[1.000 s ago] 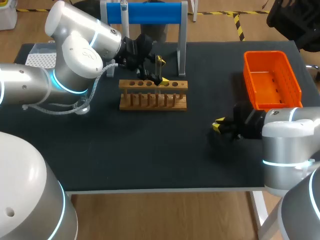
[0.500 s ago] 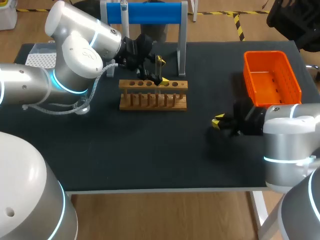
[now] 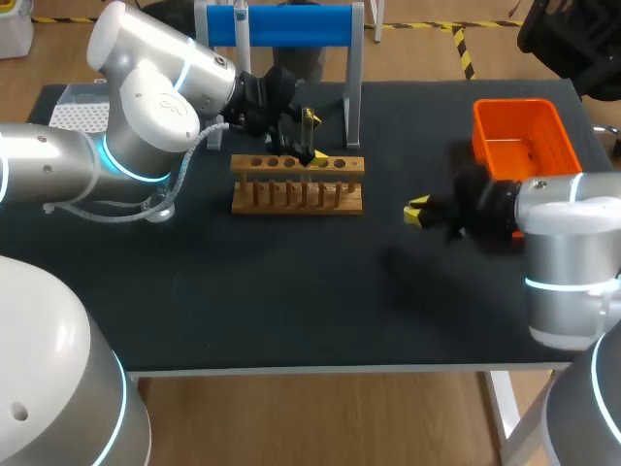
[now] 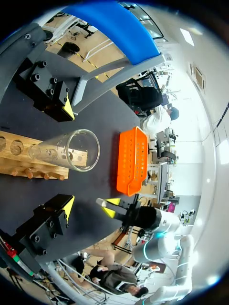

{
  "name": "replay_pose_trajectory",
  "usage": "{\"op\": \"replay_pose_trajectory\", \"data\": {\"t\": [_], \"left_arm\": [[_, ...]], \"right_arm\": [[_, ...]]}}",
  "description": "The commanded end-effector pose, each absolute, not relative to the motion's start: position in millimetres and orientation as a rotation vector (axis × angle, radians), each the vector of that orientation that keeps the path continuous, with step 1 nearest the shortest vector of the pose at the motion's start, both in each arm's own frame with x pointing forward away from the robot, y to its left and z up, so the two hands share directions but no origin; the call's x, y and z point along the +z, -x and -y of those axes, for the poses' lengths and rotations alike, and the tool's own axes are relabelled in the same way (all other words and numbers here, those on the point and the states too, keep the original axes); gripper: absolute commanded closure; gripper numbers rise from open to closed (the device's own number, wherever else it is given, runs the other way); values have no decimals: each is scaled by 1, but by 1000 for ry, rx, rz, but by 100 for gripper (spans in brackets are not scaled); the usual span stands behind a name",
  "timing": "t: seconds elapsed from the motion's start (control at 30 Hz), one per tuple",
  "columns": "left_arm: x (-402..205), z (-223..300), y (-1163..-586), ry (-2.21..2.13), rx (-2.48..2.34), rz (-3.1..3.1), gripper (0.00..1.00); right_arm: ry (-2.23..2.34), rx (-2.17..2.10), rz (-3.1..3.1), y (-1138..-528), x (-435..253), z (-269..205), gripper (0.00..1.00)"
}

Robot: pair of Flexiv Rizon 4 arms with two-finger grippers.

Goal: Invert the test tube, pick up the pipette, mount the tip to pipette, aspirate from beaker and dispense into the tube, eject the tip, return the pipette, and cap with the stopper.

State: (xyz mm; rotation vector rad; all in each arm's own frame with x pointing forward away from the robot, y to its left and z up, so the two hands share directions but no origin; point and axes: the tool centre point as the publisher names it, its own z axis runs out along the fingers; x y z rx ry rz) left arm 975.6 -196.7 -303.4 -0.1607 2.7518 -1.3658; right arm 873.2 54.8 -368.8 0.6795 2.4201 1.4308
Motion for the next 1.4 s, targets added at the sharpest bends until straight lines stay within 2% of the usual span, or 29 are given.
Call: {"op": "replay_pose_trajectory", "data": {"t": [0.03,0.8,1.4], "left_arm": [[-304,197,-975,160,-1369,-2750,0],[-304,197,-975,160,-1369,-2750,0],[-304,197,-975,160,-1369,-2750,0]], "right_arm": [[-656,1478,-2460,-890,-348,-53,100],[-338,1572,-2509,-946,-241,-96,100],[-199,1542,-2648,-955,-212,-123,100]]}}
